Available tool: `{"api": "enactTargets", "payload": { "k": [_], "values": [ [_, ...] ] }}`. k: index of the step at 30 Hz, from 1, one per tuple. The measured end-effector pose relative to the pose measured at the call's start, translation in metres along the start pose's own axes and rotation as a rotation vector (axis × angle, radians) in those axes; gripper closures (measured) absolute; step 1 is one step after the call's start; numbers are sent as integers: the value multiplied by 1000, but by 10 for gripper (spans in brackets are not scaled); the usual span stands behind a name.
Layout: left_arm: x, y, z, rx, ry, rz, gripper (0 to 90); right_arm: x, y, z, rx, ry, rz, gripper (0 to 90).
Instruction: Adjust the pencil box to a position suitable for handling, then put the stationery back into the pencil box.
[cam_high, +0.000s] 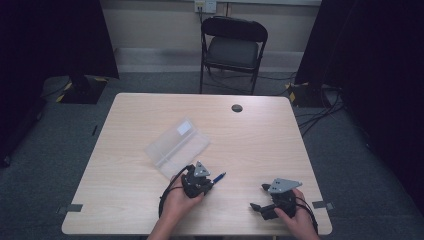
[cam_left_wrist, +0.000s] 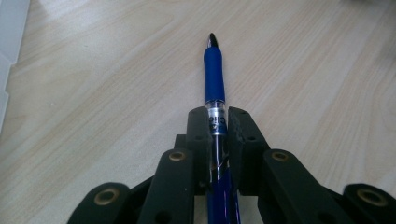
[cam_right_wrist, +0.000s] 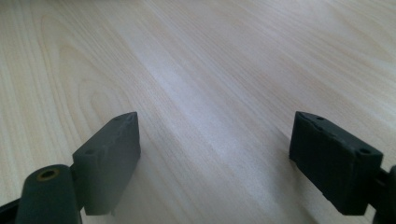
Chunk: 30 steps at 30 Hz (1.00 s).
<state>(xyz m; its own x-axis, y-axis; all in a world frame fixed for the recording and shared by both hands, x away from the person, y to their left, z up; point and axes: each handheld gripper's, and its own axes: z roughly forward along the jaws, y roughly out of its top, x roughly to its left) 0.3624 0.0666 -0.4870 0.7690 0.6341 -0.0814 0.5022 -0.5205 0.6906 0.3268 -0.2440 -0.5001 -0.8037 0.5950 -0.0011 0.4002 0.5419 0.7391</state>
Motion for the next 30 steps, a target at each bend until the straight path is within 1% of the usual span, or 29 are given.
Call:
{"api": "enactTargets", "payload": {
  "k": [2,4,5,6,7,8,9,11,12,14,15,18,19,20,21,22,23,30],
  "values": [
    [-1,0,0,4,-1,-1,797,0,0,0,0,0,0,155],
    [-2,1,-3,24,6,12,798,0,0,0,0,0,0,156],
    [-2,1,-3,7,1,1,797,0,0,0,2,-2,0,156],
    [-2,1,-3,7,1,1,798,0,0,0,2,-2,0,156],
    [0,3,-7,7,4,10,798,0,0,0,2,-2,0,156],
    [0,3,-7,7,4,10,798,0,0,0,2,-2,0,156],
    [1,5,-11,3,1,4,798,0,0,0,0,0,0,156],
    [2,5,-12,4,-7,-2,798,0,0,0,0,0,0,156],
    [2,6,-13,10,-3,-1,798,0,0,0,0,0,0,156],
    [3,7,-15,15,-8,-1,798,0,0,0,2,-2,0,156],
    [5,6,-16,-6,-16,-14,798,0,0,0,2,-2,0,156],
    [6,7,-18,-17,-18,-16,797,0,0,0,2,-2,-1,156],
    [7,8,-20,-23,-25,-25,797,0,0,0,0,0,0,156],
    [7,8,-21,-35,-27,-25,798,0,0,0,2,-2,0,156],
    [8,9,-23,-24,-20,-15,798,0,0,0,2,-2,-1,156],
    [8,9,-23,-24,-20,-15,798,0,0,0,2,-2,-1,156],
    [9,10,-25,-40,-25,-23,797,0,0,0,1,-1,0,156],
    [13,14,-30,-41,-24,-24,798,0,0,0,1,0,1,156]
  ]
}}
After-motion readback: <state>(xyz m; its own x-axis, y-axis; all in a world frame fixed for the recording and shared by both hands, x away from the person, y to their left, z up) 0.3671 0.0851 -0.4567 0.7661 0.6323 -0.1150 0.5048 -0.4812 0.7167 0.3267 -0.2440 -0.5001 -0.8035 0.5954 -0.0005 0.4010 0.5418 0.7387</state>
